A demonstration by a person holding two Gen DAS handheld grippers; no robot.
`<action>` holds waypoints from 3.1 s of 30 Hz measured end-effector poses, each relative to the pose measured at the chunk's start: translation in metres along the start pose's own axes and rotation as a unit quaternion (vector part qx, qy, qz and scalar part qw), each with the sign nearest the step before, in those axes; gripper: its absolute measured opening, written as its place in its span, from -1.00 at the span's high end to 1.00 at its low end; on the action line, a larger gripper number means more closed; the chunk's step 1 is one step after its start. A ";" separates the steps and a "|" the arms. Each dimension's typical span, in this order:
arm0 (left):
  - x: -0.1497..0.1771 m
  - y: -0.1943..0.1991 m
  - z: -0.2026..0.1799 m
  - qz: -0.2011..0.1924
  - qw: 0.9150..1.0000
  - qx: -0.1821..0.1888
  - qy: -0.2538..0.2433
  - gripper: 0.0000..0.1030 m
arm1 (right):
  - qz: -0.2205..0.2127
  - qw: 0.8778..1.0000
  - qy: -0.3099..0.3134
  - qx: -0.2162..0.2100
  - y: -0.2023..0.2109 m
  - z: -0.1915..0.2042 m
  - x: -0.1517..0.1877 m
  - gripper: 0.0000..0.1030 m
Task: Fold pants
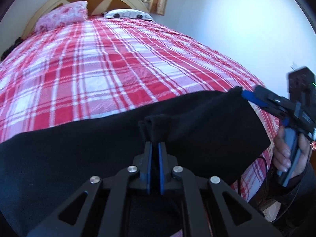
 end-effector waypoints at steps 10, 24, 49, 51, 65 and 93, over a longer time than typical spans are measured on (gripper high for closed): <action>0.003 0.005 0.008 -0.003 0.999 0.020 0.028 0.90 | 0.009 0.998 0.035 0.043 -0.009 -0.004 0.018 -0.37; -0.003 -0.018 -0.017 0.013 1.000 -0.011 0.003 -0.04 | -0.005 0.998 0.047 0.031 0.003 0.005 0.019 -0.37; 0.005 -0.009 0.003 0.012 0.999 -0.051 -0.006 0.67 | 0.011 0.997 0.076 0.022 -0.002 0.022 0.033 -0.37; 0.004 -0.007 0.006 0.008 0.999 -0.046 0.006 0.59 | 0.047 0.996 0.067 0.039 -0.016 0.013 0.041 -0.37; 0.057 0.144 0.199 -0.009 0.957 -0.284 0.054 -0.53 | 0.028 0.989 0.146 -0.009 -0.007 0.094 0.046 -0.37; 0.033 0.182 0.187 -0.108 0.974 -0.020 0.199 0.62 | 0.058 0.989 0.128 -0.047 -0.041 0.123 0.073 -0.37</action>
Point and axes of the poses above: each gripper's, at about its wrist camera, not at the fingertips, and y roughly against the way its jaws point, z to its left, x to its underside, the point moved 7 cm from there along -y, roughly the way its jaws point, and after that the axes turned 4 degrees about -y, right-handed, at the moved point
